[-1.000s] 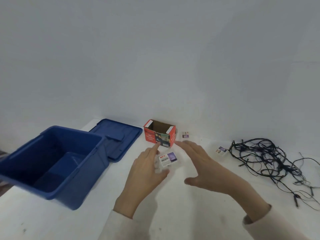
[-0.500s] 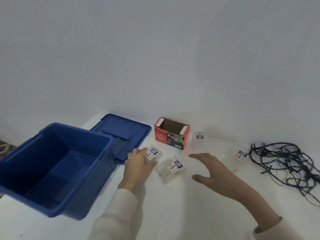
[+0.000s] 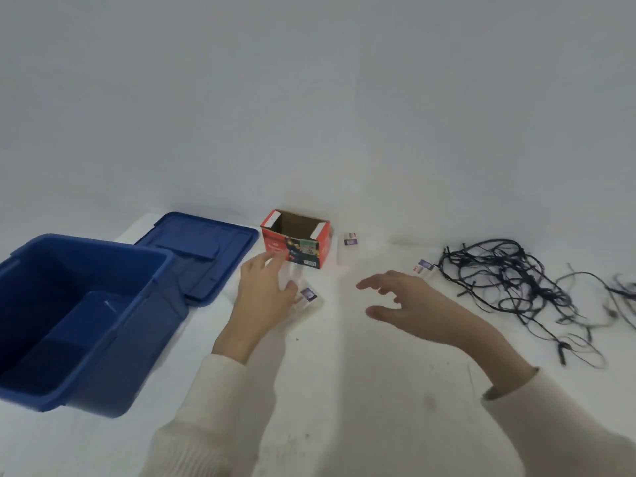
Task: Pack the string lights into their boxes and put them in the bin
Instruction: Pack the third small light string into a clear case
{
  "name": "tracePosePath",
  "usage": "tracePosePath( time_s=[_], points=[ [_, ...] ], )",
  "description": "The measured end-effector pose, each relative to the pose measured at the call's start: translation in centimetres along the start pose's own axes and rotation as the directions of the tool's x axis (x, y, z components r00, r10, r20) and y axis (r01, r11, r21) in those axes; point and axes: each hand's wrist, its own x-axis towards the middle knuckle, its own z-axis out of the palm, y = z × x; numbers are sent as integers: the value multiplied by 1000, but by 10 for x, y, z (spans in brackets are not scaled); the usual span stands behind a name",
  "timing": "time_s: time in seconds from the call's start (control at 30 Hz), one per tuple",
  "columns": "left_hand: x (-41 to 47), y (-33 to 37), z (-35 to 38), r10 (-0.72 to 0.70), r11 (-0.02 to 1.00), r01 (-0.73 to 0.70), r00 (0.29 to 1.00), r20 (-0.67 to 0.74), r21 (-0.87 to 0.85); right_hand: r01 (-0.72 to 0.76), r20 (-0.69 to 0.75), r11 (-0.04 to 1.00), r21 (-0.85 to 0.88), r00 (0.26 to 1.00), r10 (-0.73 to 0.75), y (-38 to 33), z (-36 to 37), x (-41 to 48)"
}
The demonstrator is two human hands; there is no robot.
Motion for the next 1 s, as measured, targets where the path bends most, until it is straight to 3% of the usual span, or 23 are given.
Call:
tracePosePath(
  time_s=[0.13,0.27,0.33,0.47,0.6,0.8,0.87,1.0],
  points=[
    [-36,75,26,191,978,-172,968,162,-122,-62,50,996,-67,997,66,22,-24,-39],
    [-72,136,72,381,919,-292,830,407,-265,-184,99,967,-176,974,203,53,-45,-94],
    [-87,159,96,417,907,-315,761,498,-279,-248,109,939,-237,954,279,70,-51,-123],
    [-104,179,125,449,893,-363,686,573,-265,-358,174,864,-353,883,436,91,-49,-161],
    [-110,193,139,464,883,-398,653,599,-249,-446,250,845,-295,817,519,99,-25,-183],
    [-103,189,131,404,915,-302,698,592,-269,-362,288,899,-248,858,425,93,12,-180],
    [-99,183,120,374,924,-228,703,605,-307,-358,329,921,-151,860,389,89,1,-174],
    [-95,172,88,331,857,91,659,676,-508,-253,264,961,109,940,217,73,-36,-152]
  ],
)
